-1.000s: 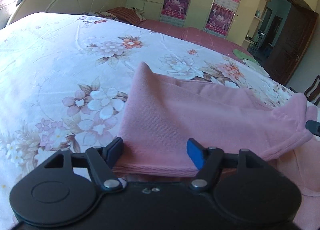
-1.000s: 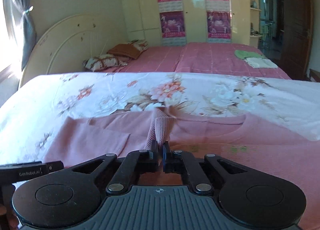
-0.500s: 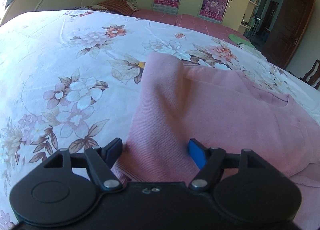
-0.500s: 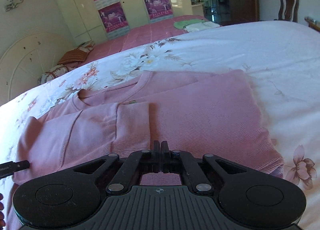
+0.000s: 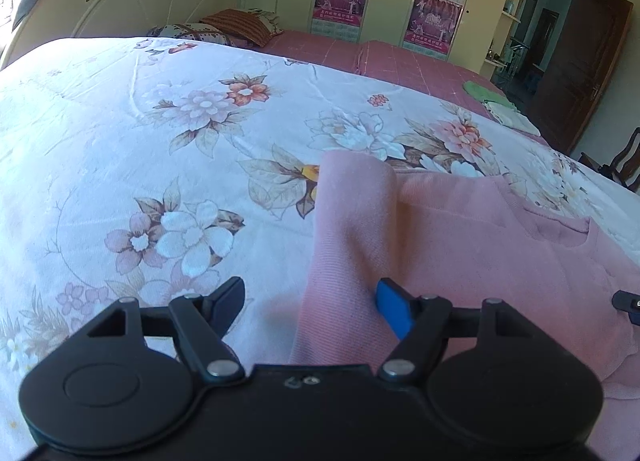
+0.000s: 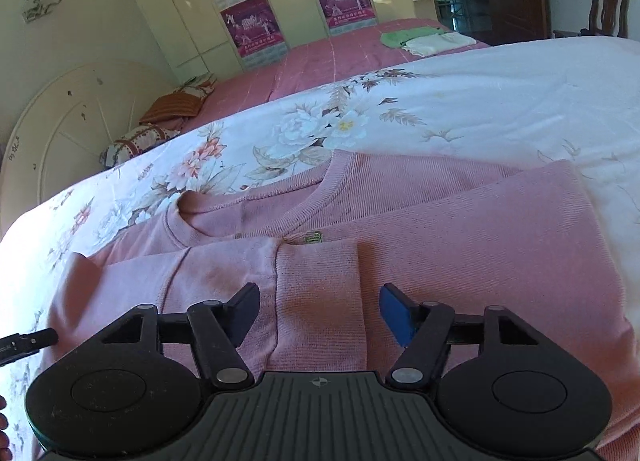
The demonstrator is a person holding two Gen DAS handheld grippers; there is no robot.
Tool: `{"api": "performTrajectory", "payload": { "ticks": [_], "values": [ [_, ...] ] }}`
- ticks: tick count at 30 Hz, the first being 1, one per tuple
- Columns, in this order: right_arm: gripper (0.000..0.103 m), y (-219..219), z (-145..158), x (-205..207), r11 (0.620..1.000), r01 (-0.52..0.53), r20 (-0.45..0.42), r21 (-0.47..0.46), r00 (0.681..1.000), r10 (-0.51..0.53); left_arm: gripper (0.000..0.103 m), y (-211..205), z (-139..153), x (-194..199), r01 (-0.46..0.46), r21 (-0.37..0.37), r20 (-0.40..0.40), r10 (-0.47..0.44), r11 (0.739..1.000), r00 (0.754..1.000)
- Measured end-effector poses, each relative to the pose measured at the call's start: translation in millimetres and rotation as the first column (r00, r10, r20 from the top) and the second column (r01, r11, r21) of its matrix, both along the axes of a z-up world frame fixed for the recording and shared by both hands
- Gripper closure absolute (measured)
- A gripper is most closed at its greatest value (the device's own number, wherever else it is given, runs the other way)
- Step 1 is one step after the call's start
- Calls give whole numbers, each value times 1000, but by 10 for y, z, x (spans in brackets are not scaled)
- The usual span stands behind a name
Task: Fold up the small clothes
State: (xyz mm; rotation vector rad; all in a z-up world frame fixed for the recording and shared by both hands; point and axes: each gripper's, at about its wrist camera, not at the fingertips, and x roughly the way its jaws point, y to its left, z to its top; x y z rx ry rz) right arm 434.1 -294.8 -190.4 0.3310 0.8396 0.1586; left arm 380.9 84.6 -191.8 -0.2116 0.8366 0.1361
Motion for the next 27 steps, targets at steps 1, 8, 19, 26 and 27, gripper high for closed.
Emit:
{"api": "performTrajectory", "payload": {
  "ticks": [1,8,19,26,27],
  "values": [
    [36,11,-37,30,1000,-3,-7,6,1000,3,31,8,-5,25,5,2,-2,-5,1000,1000],
    [92,194,47,-57,995,-93,10,-23,996,93,31,46,-57,219,31,14,-17,-30,999,999],
    [94,51,323,-413,977,-4,155,-213,987,37,31,49,-150,515,6,-8,-38,-6,1000,999],
    [90,-65,13,-352,975,-14,35,-223,999,23,28,-12,-220,606,14,73,-33,-11,997,999],
    [86,-72,13,-341,972,-6,34,-234,999,14,28,-4,-215,604,9,71,-31,-7,997,1000]
  ]
}}
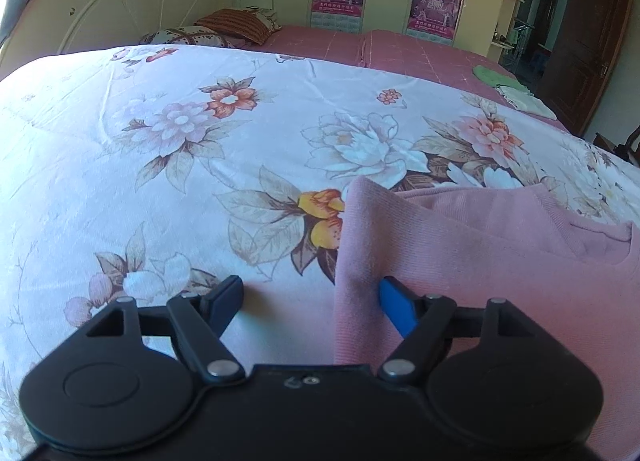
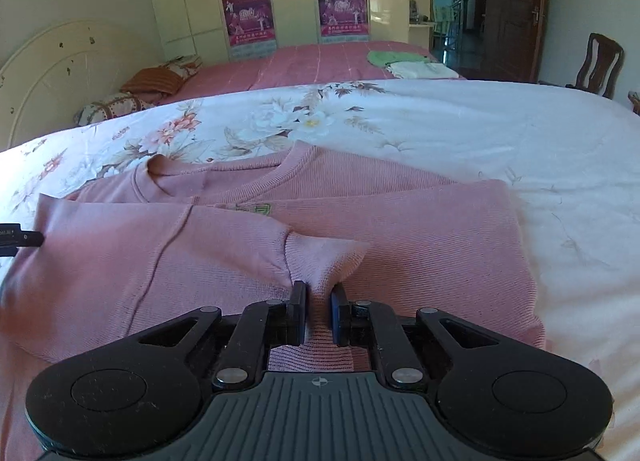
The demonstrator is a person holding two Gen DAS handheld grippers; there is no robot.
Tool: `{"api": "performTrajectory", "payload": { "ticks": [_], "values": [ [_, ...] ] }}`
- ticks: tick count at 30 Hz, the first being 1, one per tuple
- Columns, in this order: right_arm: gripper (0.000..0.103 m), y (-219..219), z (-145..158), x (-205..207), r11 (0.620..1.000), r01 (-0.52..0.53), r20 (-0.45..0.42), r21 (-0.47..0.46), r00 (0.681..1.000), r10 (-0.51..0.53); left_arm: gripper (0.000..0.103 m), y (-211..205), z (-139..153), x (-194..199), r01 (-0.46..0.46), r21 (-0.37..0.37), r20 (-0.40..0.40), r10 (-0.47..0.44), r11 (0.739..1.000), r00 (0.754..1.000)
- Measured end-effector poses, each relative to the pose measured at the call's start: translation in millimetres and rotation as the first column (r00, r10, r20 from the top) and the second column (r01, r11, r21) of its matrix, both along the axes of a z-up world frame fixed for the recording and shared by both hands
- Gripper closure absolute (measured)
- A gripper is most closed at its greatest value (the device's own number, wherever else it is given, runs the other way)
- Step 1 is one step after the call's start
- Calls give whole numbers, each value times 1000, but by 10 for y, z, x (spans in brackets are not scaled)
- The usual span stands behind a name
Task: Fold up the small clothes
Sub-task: 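Release the cuff and smooth the folded side with the right gripper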
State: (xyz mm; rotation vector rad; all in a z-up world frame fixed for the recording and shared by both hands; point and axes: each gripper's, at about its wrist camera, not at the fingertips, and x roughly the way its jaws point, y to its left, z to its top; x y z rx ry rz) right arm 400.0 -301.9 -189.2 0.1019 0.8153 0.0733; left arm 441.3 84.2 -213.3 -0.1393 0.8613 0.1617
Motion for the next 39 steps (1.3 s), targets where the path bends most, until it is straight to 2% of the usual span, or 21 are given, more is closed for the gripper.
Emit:
{"api": "performTrajectory", "payload": {
  "ticks": [1,4,7,9,11,14,15,17,21,24,29,39],
  "values": [
    [79,-3,17,-5,1000,6,10,-18,1000,-6,28,15,9,-3,-8,-5,1,8,1000,1000],
    [77,-60,137,-76,999,29,64,-41,998,-26,34,49,98,-38,-19,-37,21,20,999,1000],
    [77,-31,252,-101,1000,16,116,-26,993,-13,33,-49,152,1,10,-19,42,-9,1000,999],
    [77,79,289,-67,999,-27,131,-29,991,31,33,-122,109,95,20,-7,17,-19,1000,1000],
    [77,184,224,-23,997,-71,100,-40,992,74,30,-158,29,167,9,5,-17,-9,1000,1000],
    [77,223,-23,16,992,-99,-7,-84,995,98,28,-186,12,157,4,34,-18,-3,999,1000],
    [77,194,-89,6,992,-96,-17,-87,995,95,28,-189,26,146,4,35,-23,-3,999,1000],
    [77,130,-87,-27,995,-76,-8,-60,997,75,32,-188,70,101,3,30,-31,-3,1000,1000],
    [77,137,60,-99,996,-67,26,-51,997,68,32,-269,215,-87,33,52,-7,-32,998,999],
    [77,210,186,-171,995,-92,53,-25,994,93,32,-401,331,-241,70,69,13,-71,995,997],
    [77,386,262,-232,990,-139,70,-8,988,139,32,-639,449,-482,126,42,22,-127,991,992],
    [77,446,111,-344,985,-171,25,0,985,171,31,-1001,196,-821,178,44,-43,-176,983,983]
  ]
}}
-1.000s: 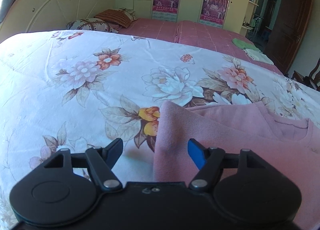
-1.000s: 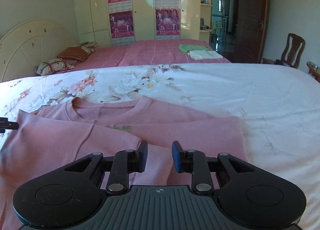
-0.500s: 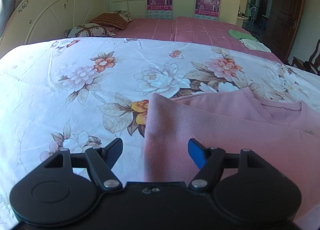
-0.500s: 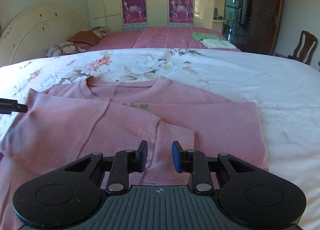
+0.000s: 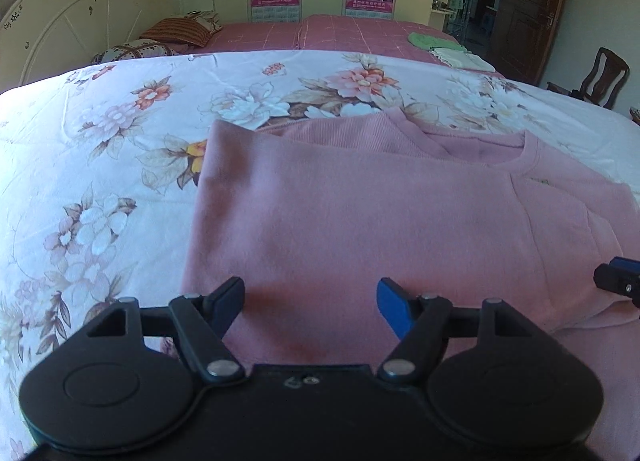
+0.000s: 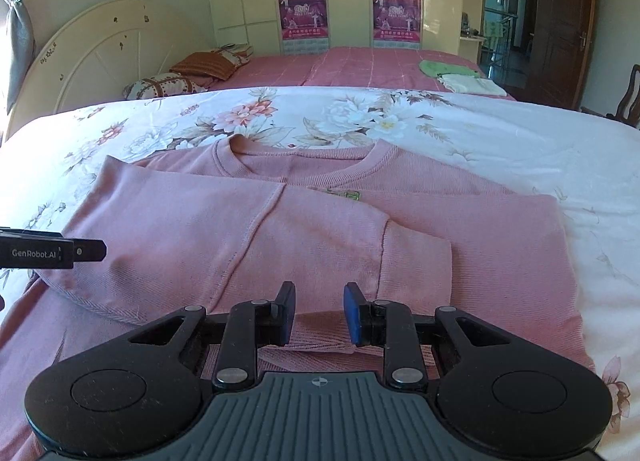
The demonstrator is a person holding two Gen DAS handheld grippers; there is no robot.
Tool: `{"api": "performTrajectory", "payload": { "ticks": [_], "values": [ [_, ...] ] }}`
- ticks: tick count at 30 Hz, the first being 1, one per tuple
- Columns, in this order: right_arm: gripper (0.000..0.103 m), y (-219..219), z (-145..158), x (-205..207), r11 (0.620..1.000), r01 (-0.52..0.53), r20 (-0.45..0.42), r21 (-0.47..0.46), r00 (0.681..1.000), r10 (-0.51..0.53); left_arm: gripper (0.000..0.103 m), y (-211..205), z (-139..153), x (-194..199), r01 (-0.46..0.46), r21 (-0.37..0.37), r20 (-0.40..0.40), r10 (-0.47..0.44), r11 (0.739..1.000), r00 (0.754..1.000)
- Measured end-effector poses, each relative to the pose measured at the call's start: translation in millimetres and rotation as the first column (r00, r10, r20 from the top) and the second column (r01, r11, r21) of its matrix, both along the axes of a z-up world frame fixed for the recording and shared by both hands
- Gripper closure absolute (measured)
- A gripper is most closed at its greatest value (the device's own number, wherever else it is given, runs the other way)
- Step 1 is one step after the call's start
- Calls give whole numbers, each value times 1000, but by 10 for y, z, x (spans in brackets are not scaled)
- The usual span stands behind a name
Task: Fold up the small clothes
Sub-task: 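Release the cuff and smooth the folded side with the right gripper, then move both open grippers to the ribbed hem of the pink sweatshirt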
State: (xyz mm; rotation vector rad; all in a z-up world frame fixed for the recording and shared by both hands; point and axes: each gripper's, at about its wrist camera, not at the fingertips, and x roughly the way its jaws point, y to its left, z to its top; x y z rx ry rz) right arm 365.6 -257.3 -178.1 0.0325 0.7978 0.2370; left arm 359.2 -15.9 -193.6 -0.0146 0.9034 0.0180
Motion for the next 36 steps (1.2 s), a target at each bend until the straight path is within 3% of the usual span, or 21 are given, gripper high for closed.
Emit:
{"api": "performTrajectory", "payload": {
  "ticks": [3,7,10,14,19,22,26,31,36],
  "values": [
    [77,-40,-161,15,995,-5,-37,-96,999,1,27,12,-128,-51,-7,8,-4,7,1000,1000],
    [76,-257,-187,-57,998,-15,-31,-67,999,13,26,100,-120,-134,-13,11,5,13,1000,1000],
    [67,-285,-174,-131,995,-26,-22,-95,999,24,30,158,-67,-265,-24,23,6,24,999,1000],
    [66,-332,-68,-275,998,-21,-25,-55,999,20,31,166,66,-534,-30,8,16,30,1000,999],
    [66,-173,72,-631,992,-124,-12,1,992,124,31,-86,175,-912,12,-36,30,-11,999,999],
    [66,8,-12,-800,981,-193,-39,18,980,194,31,-296,86,-1074,34,-62,6,-34,997,999],
    [66,127,-168,-990,972,-237,-62,5,970,237,30,-380,-79,-1284,29,-19,-11,-29,999,1000],
    [66,-149,-264,-1227,976,-196,-55,-95,980,192,27,-63,-100,-1561,-33,2,-14,33,999,999],
    [66,-549,-252,-1510,990,-68,-58,-126,996,61,25,248,-110,-1805,-54,12,-21,54,998,998]
  ]
}}
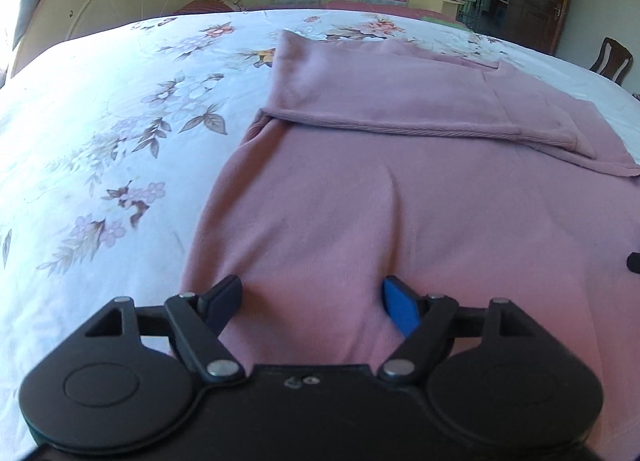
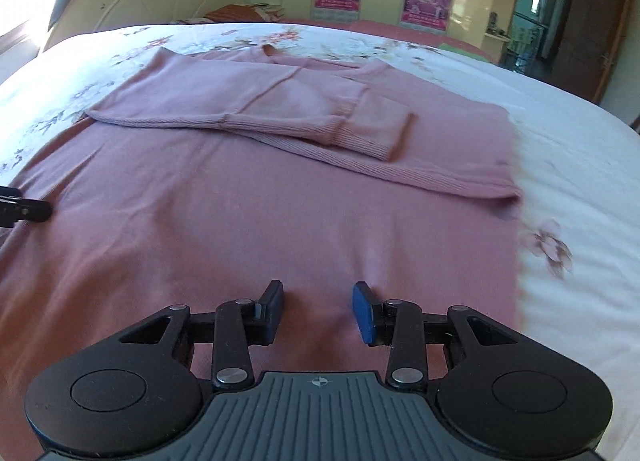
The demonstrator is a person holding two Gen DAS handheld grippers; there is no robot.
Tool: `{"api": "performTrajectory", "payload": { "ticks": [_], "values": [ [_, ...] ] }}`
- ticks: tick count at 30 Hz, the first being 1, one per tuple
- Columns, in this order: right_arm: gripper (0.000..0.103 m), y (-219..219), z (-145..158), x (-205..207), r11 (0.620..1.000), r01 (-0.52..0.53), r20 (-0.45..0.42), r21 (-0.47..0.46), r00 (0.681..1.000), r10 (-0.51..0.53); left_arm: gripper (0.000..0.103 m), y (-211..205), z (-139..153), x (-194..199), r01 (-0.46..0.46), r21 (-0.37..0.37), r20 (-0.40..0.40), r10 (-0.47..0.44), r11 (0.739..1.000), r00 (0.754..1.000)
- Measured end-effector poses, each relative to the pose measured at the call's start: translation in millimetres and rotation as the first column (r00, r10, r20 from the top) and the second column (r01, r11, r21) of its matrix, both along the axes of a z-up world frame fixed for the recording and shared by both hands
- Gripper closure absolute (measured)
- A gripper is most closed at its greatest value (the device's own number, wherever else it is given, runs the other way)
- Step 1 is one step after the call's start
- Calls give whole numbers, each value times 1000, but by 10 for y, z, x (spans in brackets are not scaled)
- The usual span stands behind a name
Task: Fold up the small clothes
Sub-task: 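Move both open grippers to the ribbed hem of the pink sweatshirt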
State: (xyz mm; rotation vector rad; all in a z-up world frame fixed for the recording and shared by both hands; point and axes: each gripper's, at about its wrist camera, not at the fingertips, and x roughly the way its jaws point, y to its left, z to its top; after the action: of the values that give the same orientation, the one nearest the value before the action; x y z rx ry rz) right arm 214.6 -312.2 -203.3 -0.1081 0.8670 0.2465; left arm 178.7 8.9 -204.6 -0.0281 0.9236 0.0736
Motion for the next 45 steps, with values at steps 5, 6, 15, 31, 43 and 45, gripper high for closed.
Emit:
{"api": "performTrajectory", "payload": {
  "ticks": [5,6,15,31,43,45],
  "values": [
    [64,6,7,-179,995,98,9,-8,995,-98,27,31,35,-81,50,3,5,-50,999,999],
    [63,66,14,-186,993,111,17,-30,994,-111,27,12,54,-91,63,0,6,-63,998,998],
    [0,187,-60,-105,966,258,-96,-10,961,-258,25,-271,117,-303,207,-73,25,-206,976,978],
    [0,537,166,-736,951,302,-43,63,953,-299,0,-293,-64,-703,220,-55,51,-218,974,975],
    [0,890,113,-1141,974,226,-23,-21,974,-227,0,-203,-3,-901,188,-63,-6,-189,980,982],
    [1,852,168,-1193,973,226,4,-42,974,-226,0,-142,17,-948,177,-83,3,-177,981,984]
  ]
}}
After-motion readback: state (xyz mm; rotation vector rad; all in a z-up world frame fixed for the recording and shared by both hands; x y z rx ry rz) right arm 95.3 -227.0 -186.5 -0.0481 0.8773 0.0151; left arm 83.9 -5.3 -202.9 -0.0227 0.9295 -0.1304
